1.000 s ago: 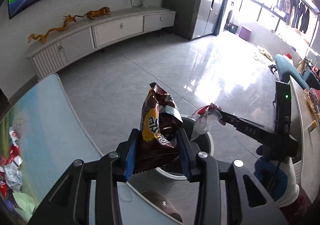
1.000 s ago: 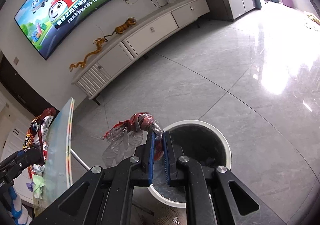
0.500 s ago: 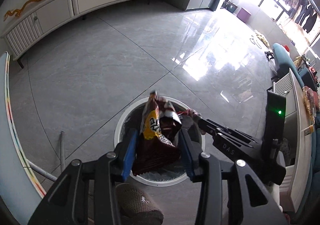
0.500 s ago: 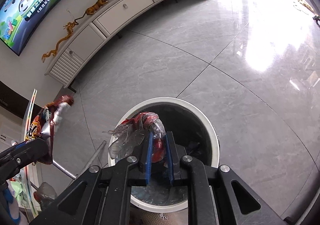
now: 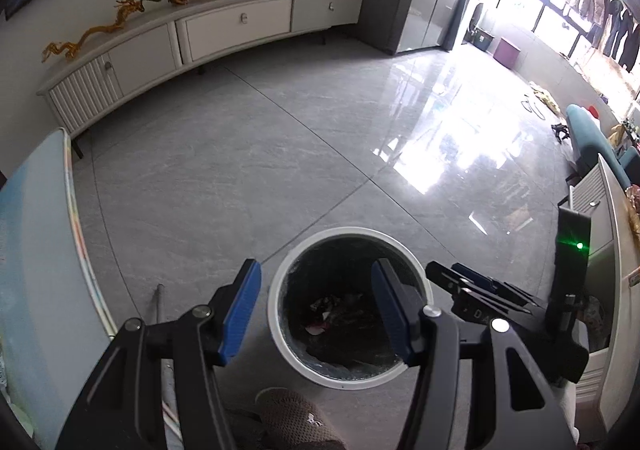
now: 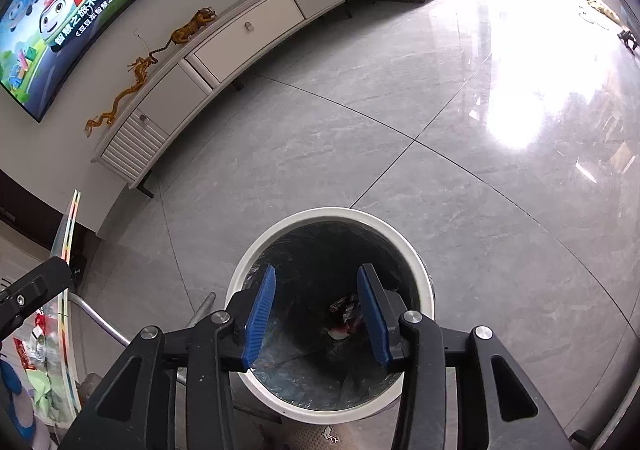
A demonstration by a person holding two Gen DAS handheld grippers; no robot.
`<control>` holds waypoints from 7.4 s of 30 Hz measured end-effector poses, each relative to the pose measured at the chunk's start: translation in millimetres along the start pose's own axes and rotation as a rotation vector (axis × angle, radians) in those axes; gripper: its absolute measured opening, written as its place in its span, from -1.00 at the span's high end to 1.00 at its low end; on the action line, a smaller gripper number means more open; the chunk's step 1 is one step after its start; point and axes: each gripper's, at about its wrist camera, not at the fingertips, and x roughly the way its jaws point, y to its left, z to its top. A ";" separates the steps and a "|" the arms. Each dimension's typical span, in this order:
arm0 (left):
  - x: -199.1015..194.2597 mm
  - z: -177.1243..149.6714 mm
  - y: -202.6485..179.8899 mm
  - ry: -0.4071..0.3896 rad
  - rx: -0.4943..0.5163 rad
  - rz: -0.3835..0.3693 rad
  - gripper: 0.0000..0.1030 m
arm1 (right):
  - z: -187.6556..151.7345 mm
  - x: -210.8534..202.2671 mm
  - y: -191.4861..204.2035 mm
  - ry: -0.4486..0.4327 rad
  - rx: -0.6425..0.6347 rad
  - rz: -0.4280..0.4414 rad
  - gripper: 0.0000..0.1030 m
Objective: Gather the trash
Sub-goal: 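Move both open tools back over the table trash, then grasp the green paper with the right tool while the left tool grasps the purple plastic bag, then carry the green paper and purple bag over the white bin and open both tools, then move both open tools back toward the red snack bag and white tissues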
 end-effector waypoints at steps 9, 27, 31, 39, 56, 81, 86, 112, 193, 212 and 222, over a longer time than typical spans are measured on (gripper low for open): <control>-61.2 -9.1 18.6 -0.193 -0.041 0.166 -0.36 | 2.9 -35.6 32.4 -0.077 -0.071 0.019 0.03; -167.4 -60.3 100.2 -0.369 -0.214 0.360 -0.37 | -8.4 -93.7 142.7 -0.178 -0.266 0.159 -0.11; -186.5 -73.4 119.7 -0.392 -0.257 0.371 -0.37 | -15.7 -101.7 170.8 -0.180 -0.314 0.184 -0.11; -224.0 -105.8 187.2 -0.426 -0.391 0.458 -0.37 | -30.8 -113.8 234.2 -0.175 -0.428 0.245 -0.11; -251.2 -253.5 368.3 -0.323 -0.857 0.607 -0.51 | -125.6 -52.7 378.3 0.162 -0.682 0.501 -0.19; -195.8 -272.3 378.7 -0.244 -0.882 0.350 0.03 | -214.2 -1.5 420.2 0.331 -0.911 0.503 0.47; -199.2 -273.2 362.4 -0.254 -0.856 0.311 0.40 | -208.3 -5.8 409.3 0.328 -0.893 0.521 0.49; -196.9 -258.8 281.0 -0.149 -0.613 0.065 0.42 | -141.4 -34.1 334.9 0.209 -0.706 0.560 0.49; -212.8 -129.1 185.9 -0.383 -0.422 0.497 -0.30 | -53.0 -91.6 243.3 -0.144 -0.492 0.210 -0.09; -273.9 -200.1 245.0 -0.470 -0.554 0.564 -0.34 | -104.7 -115.0 328.8 -0.146 -0.626 0.240 -0.10; -293.6 -224.4 256.0 -0.497 -0.588 0.571 -0.34 | -125.8 -123.0 354.9 -0.148 -0.678 0.244 -0.10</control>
